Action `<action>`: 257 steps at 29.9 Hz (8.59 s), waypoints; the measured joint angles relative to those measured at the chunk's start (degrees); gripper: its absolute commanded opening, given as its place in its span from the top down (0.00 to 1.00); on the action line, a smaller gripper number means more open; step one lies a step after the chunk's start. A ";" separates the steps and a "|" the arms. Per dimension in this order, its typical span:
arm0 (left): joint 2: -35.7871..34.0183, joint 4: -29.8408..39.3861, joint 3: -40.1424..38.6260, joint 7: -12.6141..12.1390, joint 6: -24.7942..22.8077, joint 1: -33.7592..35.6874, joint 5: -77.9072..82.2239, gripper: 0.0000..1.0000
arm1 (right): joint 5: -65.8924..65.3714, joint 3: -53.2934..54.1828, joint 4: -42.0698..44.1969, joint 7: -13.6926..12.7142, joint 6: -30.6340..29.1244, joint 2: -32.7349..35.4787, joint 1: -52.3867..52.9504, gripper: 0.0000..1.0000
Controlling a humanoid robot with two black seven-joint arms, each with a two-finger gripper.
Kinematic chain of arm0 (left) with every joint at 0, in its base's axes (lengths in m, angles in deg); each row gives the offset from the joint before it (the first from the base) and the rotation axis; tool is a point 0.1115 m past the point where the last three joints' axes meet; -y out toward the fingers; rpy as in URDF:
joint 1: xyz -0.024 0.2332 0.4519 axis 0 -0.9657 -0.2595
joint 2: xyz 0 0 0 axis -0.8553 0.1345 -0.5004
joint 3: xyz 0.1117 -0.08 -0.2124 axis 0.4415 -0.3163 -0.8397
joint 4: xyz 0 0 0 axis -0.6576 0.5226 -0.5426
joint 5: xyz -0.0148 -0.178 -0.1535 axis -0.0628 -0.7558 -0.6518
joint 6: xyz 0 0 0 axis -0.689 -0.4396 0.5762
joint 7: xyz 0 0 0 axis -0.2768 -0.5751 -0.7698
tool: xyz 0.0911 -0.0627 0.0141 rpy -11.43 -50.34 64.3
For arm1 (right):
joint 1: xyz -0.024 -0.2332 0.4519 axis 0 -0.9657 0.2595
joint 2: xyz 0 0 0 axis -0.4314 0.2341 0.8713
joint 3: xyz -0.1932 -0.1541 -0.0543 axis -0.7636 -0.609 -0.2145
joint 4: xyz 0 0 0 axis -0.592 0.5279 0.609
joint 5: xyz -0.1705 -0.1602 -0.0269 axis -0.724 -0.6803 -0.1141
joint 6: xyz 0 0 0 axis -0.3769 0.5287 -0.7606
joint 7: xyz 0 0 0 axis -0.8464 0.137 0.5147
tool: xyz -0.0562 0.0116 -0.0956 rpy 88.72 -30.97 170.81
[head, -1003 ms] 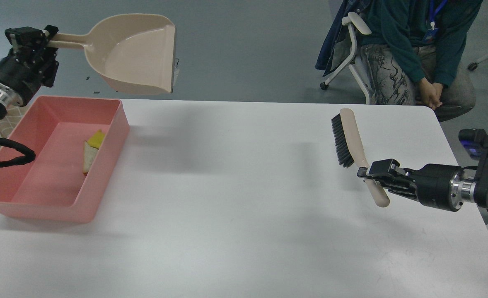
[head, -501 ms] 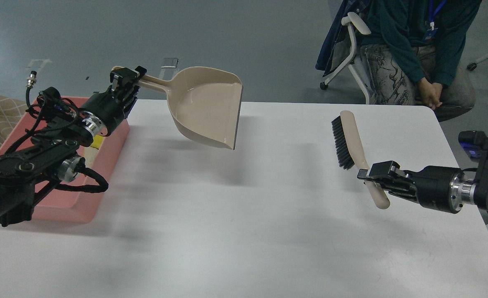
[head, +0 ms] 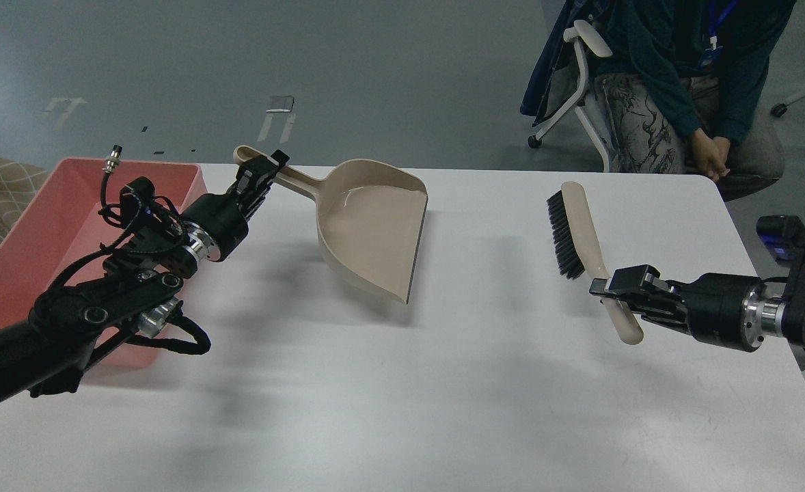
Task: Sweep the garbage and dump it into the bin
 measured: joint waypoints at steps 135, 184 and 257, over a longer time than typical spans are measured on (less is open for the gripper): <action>-23.45 27.07 -2.44 1.92 5.59 -18.26 7.74 0.02 | 0.01 0.77 -0.08 0.08 0.01 0.00 -0.83 1.00; -13.88 10.49 -13.17 -0.71 2.25 -0.12 5.00 0.02 | -16.94 -0.37 6.29 -1.44 2.81 -3.95 -5.87 0.86; 8.71 -27.41 -14.15 2.14 -35.59 13.96 -20.35 0.03 | 3.29 64.62 66.25 20.03 -1.60 -47.74 8.38 0.01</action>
